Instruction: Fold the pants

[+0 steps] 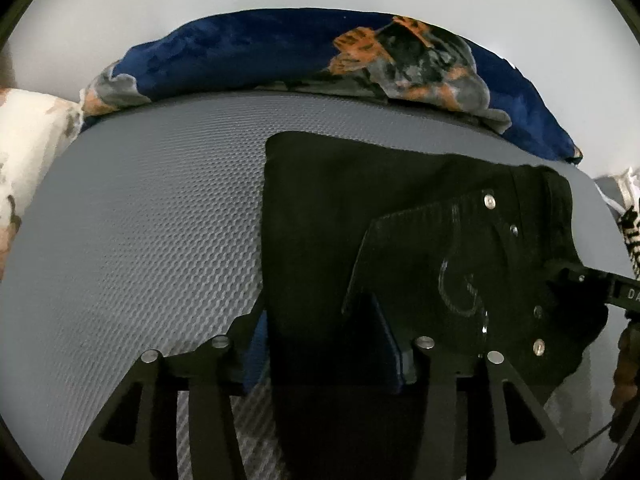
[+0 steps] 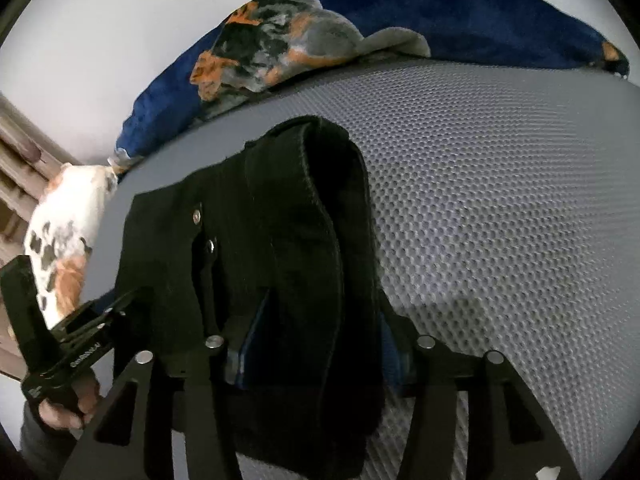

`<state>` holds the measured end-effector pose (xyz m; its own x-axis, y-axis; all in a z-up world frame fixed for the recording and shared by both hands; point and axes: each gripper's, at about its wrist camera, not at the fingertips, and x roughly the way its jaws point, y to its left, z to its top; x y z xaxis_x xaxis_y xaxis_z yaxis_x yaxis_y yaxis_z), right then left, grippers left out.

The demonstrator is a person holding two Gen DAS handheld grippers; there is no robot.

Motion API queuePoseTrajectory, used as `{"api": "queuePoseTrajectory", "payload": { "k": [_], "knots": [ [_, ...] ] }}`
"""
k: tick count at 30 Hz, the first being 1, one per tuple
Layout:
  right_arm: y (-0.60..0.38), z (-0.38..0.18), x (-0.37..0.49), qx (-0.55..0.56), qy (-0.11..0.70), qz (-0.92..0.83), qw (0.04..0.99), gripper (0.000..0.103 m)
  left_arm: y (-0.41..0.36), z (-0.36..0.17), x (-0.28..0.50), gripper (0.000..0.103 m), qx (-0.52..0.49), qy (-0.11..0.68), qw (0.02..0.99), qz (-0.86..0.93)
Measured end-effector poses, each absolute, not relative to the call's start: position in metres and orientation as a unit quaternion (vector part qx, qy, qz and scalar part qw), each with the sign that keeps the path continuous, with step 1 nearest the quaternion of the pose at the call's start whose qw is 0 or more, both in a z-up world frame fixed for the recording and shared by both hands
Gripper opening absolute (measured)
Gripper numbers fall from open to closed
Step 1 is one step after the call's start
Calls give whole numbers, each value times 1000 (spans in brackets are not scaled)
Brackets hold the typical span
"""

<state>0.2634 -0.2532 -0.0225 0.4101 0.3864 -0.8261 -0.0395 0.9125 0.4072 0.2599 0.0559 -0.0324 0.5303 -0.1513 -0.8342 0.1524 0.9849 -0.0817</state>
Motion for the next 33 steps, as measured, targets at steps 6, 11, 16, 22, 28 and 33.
{"api": "queuePoseTrajectory", "payload": {
  "k": [6,11,16,22,28,33],
  "knots": [
    [-260,-13,236,161,527,99,829,69,56,-24,221,59,35,464,884,-48],
    [-260,9,205,147,508,84,844,69,57,-9,180,60,45,451,891,-33],
    [-245,35,168,92,481,69,869,72,56,9,141,61,52,430,901,-19],
    [-208,60,122,12,436,71,897,87,60,25,104,68,34,422,906,-6],
    [-187,72,88,12,407,87,909,94,66,34,74,69,17,420,907,7],
    [-177,74,76,20,403,94,910,94,64,38,59,69,21,414,910,14]
  ]
}}
